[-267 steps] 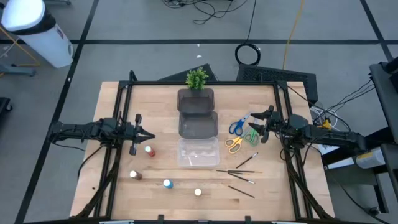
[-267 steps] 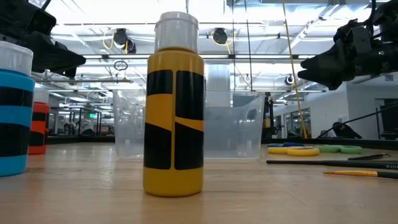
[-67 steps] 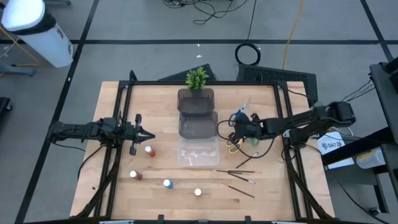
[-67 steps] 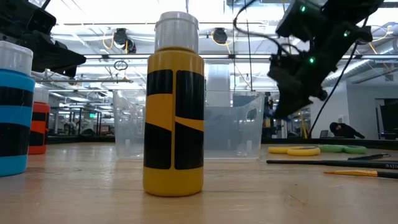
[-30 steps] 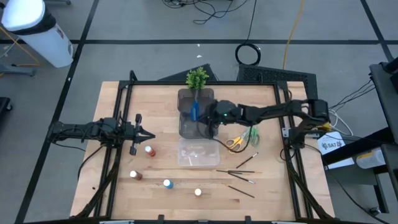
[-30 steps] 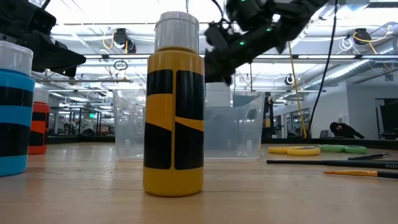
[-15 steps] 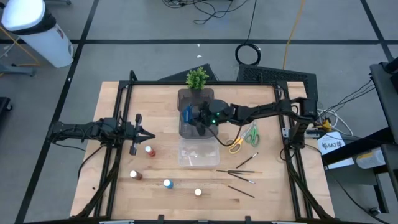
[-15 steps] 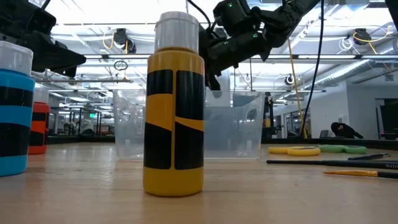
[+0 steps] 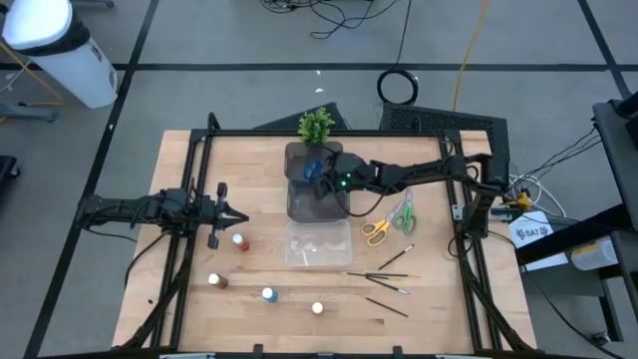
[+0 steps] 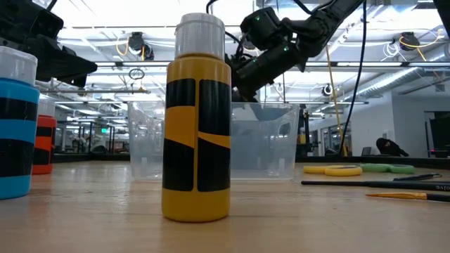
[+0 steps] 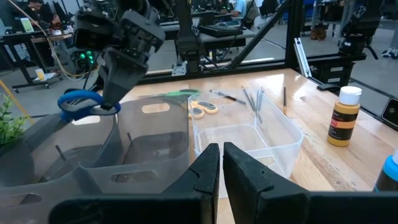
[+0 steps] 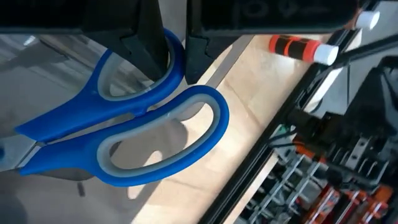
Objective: Pick & Place Paint Supplies
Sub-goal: Put the blue scissors into the top black bin
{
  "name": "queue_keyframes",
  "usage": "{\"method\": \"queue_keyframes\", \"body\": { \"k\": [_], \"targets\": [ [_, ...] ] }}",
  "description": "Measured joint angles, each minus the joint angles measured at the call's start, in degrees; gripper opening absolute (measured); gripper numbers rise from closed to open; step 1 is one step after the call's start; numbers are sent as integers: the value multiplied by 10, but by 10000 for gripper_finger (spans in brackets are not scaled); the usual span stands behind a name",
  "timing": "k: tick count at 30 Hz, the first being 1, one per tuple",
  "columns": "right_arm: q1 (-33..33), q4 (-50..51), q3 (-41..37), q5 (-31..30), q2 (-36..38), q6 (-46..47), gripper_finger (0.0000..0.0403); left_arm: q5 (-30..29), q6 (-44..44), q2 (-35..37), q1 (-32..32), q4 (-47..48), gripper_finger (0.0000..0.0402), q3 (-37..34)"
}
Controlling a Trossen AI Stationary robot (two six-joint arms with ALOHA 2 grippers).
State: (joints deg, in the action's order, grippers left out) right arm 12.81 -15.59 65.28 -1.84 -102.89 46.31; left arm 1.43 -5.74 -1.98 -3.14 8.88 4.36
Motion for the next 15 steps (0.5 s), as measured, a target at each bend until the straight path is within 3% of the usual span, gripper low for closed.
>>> {"method": "queue_keyframes", "body": {
  "k": [11, 15],
  "targets": [
    [22, -26, 0, -16, -12, 40, 30, 0, 0, 0, 0, 0, 35, 0],
    [22, -63, -3, -57, -22, 29, 43, 0, 0, 0, 0, 0, 35, 0]
  ]
}}
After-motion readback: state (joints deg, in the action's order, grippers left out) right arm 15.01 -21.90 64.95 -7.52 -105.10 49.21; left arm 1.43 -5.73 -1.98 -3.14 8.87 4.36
